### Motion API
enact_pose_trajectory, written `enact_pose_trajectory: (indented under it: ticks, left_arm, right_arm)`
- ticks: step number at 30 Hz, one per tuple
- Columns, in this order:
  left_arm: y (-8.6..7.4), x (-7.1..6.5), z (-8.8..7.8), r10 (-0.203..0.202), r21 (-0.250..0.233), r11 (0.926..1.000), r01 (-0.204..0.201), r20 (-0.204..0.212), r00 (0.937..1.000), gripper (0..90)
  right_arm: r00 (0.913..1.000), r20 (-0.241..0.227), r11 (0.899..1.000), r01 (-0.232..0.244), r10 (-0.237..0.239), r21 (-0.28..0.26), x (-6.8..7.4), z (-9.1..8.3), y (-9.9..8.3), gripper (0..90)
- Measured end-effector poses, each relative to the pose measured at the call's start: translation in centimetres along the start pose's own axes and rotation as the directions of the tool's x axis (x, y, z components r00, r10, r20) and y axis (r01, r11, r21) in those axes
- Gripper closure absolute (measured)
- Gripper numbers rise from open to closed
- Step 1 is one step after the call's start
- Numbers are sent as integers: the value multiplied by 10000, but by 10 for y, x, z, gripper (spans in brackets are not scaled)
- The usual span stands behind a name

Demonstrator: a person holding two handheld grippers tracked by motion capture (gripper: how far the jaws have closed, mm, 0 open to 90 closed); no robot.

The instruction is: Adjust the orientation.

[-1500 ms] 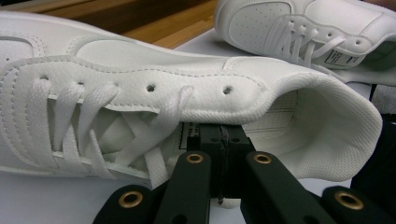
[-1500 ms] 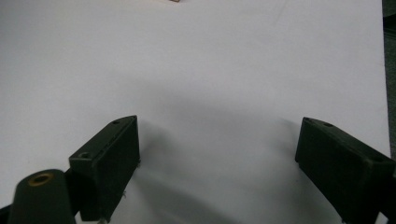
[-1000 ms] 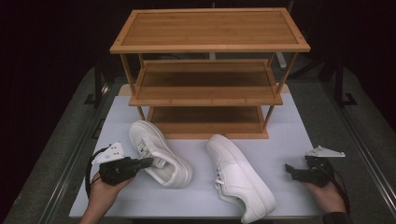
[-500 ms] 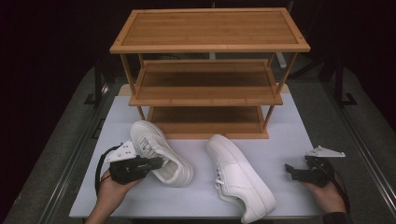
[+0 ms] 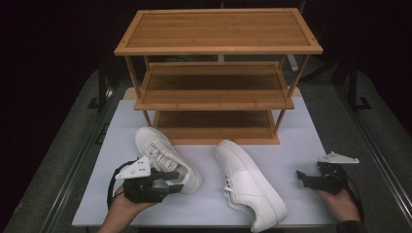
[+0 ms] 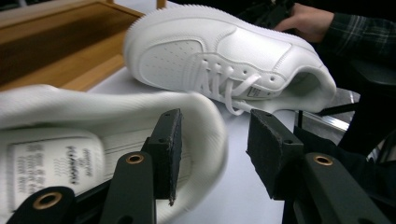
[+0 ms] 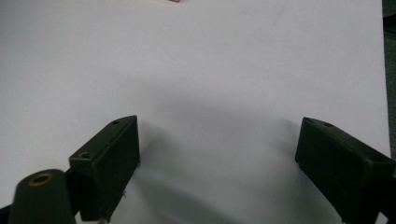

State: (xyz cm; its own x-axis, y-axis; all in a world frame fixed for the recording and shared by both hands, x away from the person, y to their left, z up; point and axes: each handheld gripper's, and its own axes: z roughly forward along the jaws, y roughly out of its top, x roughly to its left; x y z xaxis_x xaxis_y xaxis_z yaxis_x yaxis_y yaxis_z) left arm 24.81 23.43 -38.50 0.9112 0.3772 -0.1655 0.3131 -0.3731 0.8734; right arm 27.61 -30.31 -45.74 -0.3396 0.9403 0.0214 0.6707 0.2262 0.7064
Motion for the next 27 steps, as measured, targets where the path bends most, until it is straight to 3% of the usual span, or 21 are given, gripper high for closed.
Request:
enact_pose_trajectory:
  ticks: [2,6,20,27]
  left_arm:
    - [-1,0,4,69,125,9999,-70,29,10000,566]
    - [-3,1,9,124,347,9993,-129,142,9998,726]
    - [-3,4,17,156,386,9991,-163,187,9997,750]
    - [4,2,14,345,97,9993,-347,199,9992,714]
  right_arm:
    - [10000,0,10000,1,-1,1,0,0,0,131]
    - [10000,2,10000,2,-2,-1,0,0,0,131]
    - [10000,1,10000,12,-12,-2,0,0,0,131]
    - [10000,2,10000,2,-2,2,0,0,0,131]
